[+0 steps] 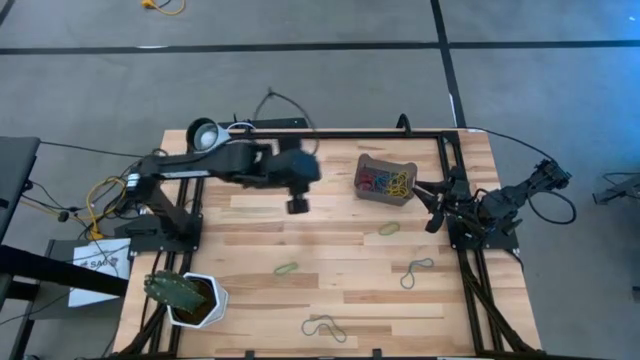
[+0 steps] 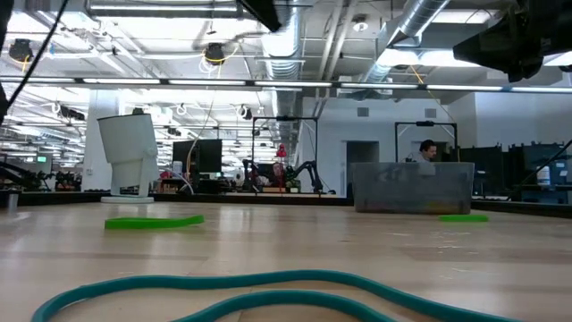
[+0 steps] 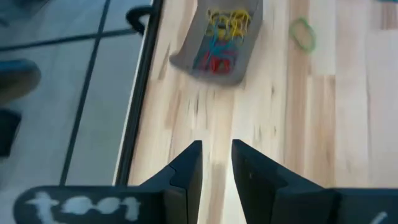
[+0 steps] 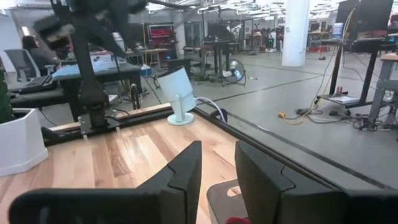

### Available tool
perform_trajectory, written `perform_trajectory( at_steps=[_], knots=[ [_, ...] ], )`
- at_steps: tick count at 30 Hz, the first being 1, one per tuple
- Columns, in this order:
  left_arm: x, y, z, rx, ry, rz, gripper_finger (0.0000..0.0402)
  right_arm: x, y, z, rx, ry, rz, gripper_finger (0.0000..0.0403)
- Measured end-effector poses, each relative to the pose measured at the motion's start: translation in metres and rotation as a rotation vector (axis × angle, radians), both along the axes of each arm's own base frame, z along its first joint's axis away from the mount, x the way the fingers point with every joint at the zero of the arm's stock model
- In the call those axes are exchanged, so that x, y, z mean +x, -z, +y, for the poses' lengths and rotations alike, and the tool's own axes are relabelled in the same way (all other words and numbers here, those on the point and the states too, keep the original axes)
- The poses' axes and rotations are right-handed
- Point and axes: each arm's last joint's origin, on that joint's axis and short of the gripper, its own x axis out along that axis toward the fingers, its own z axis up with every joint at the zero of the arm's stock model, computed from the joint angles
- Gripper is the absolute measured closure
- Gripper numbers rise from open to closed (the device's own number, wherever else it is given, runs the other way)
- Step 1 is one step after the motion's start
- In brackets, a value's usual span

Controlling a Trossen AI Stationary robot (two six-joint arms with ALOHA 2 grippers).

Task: Pick and place rubber bands into bin
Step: Put the blue rubber band into the black container

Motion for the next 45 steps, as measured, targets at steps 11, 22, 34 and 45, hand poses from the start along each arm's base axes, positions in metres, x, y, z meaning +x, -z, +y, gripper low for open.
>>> perform_trajectory(
  at_steps=[11, 22, 34, 45],
  knots=[
    [-0.079, 0.032, -0.063, 0.049, -0.178, -0.043, 0.0325, 0.002, 0.011, 0.006, 0.043, -0.248, 0.085, 0.031],
    [-0.08, 0.159, -0.103, -0.296, 0.088, -0.158, 0.0325, 0.002, 0.021, 0.009, 0.137, -0.349, 0.162, 0.031],
    [-0.044, 0.211, -0.111, -0.417, 0.339, -0.314, 0.0325, 0.005, 0.018, -0.002, 0.134, -0.163, 0.121, 0.031],
    [-0.005, 0.243, -0.13, -0.598, 0.519, -0.342, 0.0325, 0.006, 0.018, -0.008, 0.155, -0.093, 0.103, 0.031]
  ],
)
